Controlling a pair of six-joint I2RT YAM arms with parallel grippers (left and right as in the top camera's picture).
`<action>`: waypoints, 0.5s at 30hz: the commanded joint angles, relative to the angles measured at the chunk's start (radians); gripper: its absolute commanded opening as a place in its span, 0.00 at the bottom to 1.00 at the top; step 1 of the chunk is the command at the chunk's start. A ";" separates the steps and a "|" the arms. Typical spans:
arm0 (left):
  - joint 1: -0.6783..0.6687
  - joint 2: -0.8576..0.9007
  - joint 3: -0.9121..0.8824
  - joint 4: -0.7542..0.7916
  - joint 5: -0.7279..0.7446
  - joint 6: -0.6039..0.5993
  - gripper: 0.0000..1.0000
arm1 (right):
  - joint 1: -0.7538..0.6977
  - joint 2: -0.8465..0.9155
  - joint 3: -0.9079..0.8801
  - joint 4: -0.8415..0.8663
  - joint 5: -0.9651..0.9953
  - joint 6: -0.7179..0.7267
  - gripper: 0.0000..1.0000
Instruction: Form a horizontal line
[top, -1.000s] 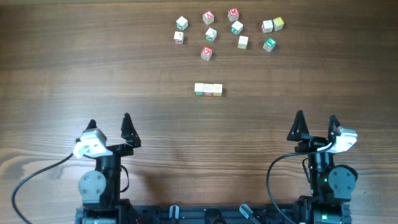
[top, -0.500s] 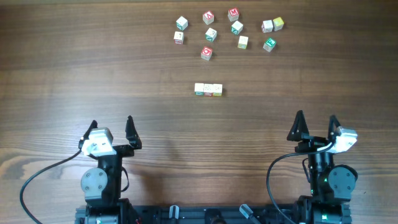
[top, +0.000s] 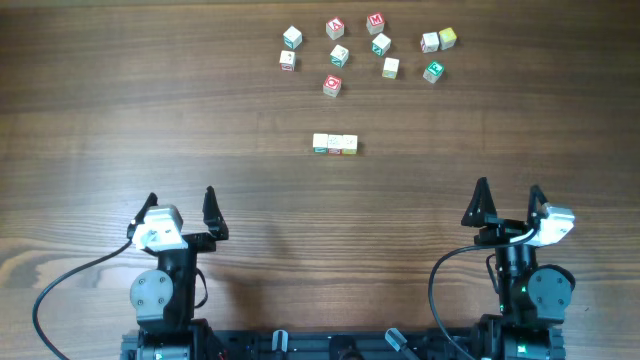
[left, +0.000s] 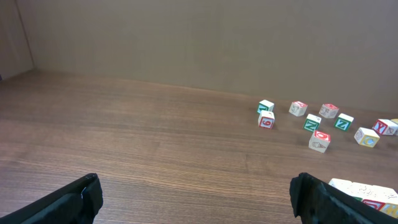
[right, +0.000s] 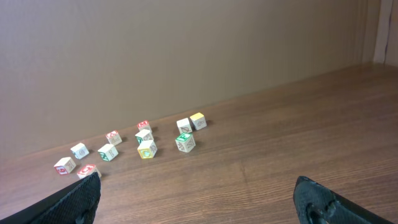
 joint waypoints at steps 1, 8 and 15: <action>0.007 -0.011 -0.006 -0.002 0.019 0.020 1.00 | -0.005 -0.012 -0.001 0.003 -0.015 -0.019 1.00; 0.022 -0.010 -0.006 -0.002 0.019 0.020 1.00 | -0.005 -0.012 -0.001 0.003 -0.015 -0.019 1.00; 0.022 -0.009 -0.006 -0.002 0.019 0.020 1.00 | -0.005 -0.012 -0.001 0.003 -0.015 -0.019 1.00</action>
